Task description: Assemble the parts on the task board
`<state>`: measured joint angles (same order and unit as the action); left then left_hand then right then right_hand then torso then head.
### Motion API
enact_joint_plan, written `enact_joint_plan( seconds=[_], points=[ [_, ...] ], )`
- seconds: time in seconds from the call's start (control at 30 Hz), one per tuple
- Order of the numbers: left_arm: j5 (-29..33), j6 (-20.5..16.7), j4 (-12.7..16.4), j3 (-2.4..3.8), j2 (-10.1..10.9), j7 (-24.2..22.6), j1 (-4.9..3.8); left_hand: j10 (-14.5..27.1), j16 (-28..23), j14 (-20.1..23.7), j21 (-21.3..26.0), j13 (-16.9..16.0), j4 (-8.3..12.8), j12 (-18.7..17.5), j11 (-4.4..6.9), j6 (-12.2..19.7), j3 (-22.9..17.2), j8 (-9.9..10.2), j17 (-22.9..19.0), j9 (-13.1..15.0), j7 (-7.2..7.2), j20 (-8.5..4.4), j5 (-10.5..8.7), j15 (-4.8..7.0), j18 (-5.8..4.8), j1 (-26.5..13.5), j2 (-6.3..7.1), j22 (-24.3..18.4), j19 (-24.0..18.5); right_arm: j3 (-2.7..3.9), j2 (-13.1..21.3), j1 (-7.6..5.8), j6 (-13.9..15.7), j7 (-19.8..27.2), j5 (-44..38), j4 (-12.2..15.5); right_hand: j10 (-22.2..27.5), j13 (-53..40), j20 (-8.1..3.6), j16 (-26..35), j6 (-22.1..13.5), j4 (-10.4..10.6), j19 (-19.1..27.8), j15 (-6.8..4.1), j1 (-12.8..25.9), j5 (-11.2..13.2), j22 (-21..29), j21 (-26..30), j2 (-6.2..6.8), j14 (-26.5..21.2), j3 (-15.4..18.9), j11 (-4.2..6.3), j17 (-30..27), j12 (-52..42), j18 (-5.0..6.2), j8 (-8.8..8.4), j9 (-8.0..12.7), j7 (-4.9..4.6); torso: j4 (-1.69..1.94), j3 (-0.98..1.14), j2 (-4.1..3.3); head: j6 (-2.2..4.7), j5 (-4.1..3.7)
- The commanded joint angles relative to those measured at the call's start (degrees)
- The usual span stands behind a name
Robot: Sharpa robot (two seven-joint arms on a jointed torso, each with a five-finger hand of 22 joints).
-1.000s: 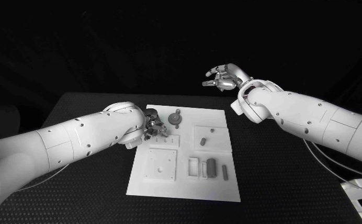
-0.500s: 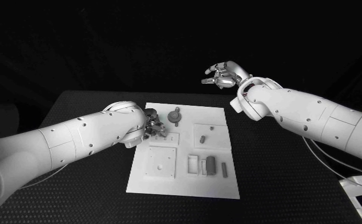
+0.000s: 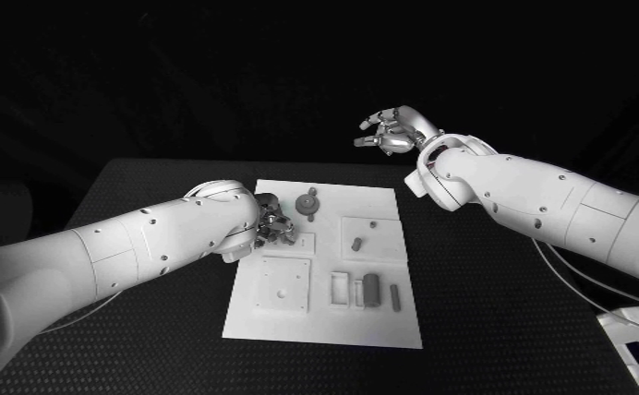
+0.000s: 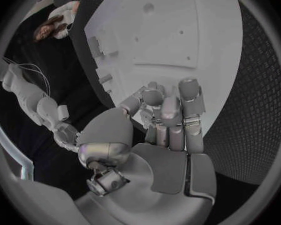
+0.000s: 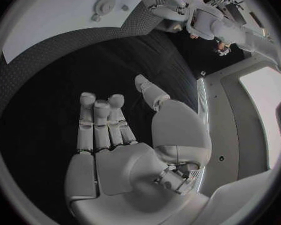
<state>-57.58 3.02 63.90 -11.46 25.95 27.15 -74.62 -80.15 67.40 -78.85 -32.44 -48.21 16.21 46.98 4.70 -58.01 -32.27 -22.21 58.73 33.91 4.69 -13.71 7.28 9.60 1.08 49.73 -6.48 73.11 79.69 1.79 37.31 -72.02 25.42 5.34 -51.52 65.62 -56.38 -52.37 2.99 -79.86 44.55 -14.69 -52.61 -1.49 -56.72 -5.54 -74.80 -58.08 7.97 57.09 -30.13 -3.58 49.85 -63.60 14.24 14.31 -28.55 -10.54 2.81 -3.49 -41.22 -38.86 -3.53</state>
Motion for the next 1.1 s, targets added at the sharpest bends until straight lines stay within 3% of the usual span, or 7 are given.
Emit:
enact_joint_plan(
  seconds=[0.03, 0.23, 0.57, 0.7, 1.1],
  points=[
    [-0.2, 1.1, 0.0, 0.01, -0.3, 0.0, 0.02, 0.0, 0.7, 0.7, 0.3, 0.1, 0.0, 0.3, 0.6, -5.3, -0.4, -0.7, -0.7, 4.1, -3.52, -0.11, 1.34, 1.71, 1.72, -1.0, 0.01, 0.2, 0.3, 0.04, 0.0, -0.03, -0.8, 0.5, 0.0, 0.0, 8.6, 0.1, 0.07, 0.1, 0.4, -0.1, 0.3, -0.1, 0.0, 0.1, -0.1, 0.3, -0.67, -0.5, 0.2, -0.94, -0.1, 0.1, 0.76, 0.38, 0.1, -0.31, 0.0, 0.0, -0.04, -0.12, -0.07],
    [-0.2, 1.3, 0.0, -0.01, -0.4, 0.0, 0.04, -0.1, 2.1, 1.2, 0.4, 0.4, 0.1, 0.3, 1.11, -6.4, -0.6, -2.2, -2.4, 5.8, -4.11, -0.18, 4.95, 2.16, 1.62, -2.7, 0.04, 0.6, 0.5, 0.04, -0.1, -0.03, -0.9, 0.5, 0.0, 0.0, 8.6, 0.1, 0.07, 0.0, 0.4, -0.1, 0.3, -0.11, 0.0, 0.1, -0.1, 0.3, -0.8, -0.5, 0.2, -0.93, -0.1, 0.1, 0.76, 0.4, 0.1, -0.3, 0.02, 0.02, 0.0, -0.23, -0.08],
    [-0.4, 0.7, -0.2, -0.02, -0.4, 0.0, 0.06, -0.2, 3.8, 1.8, 0.6, 0.8, 0.1, 0.4, 1.6, -7.0, -1.2, -3.9, -4.5, 8.3, -4.63, -0.28, 9.06, 2.55, 1.51, -3.9, 0.15, 1.2, 0.7, 0.04, -0.3, -0.02, -1.0, 0.5, 0.0, -0.1, 8.6, 0.2, 0.07, 0.0, 0.4, -0.2, 0.3, -0.11, -0.1, 0.1, -0.1, 0.3, -0.9, -0.5, 0.2, -0.93, -0.1, 0.0, 0.76, 0.42, 0.2, -0.3, 0.0, 0.01, -0.01, -0.38, -0.09],
    [-1.5, -0.5, -0.3, -0.02, -0.6, -0.2, 0.15, -0.2, 4.2, 1.9, 0.6, 1.0, 0.2, 0.5, 1.71, -7.1, -1.3, -4.4, -5.1, 8.9, -4.75, -0.31, 9.87, 2.63, 1.48, -4.1, 0.17, 1.3, 0.8, 0.04, -0.3, -0.02, -1.0, 0.5, 0.0, 0.0, 8.6, 0.2, 0.08, 0.0, 0.4, -0.2, 0.3, -0.11, -0.1, 0.1, -0.1, 0.3, -0.95, -0.5, 0.2, -0.93, -0.1, 0.0, 0.76, 0.43, 0.2, -0.3, -0.02, -0.01, -0.02, -0.39, -0.13],
    [-3.0, -1.3, -0.2, -0.04, -0.5, -0.6, 0.46, -0.2, 4.5, 2.0, 0.7, 1.1, 0.2, 0.5, 1.74, -7.0, -1.4, -4.5, -5.4, 9.2, -4.78, -0.34, 9.84, 2.67, 1.47, -4.1, 0.08, 1.4, 0.8, 0.04, -0.3, -0.02, -1.0, 0.5, 0.0, -0.1, 8.6, 0.2, 0.1, 0.0, 0.4, -0.2, 0.3, -0.11, 0.0, 0.1, -0.1, 0.3, -1.03, -0.5, 0.3, -0.94, -0.2, 0.0, 0.76, 0.45, 0.2, -0.31, 0.0, 0.01, 0.01, -0.53, -0.31]
  ],
)
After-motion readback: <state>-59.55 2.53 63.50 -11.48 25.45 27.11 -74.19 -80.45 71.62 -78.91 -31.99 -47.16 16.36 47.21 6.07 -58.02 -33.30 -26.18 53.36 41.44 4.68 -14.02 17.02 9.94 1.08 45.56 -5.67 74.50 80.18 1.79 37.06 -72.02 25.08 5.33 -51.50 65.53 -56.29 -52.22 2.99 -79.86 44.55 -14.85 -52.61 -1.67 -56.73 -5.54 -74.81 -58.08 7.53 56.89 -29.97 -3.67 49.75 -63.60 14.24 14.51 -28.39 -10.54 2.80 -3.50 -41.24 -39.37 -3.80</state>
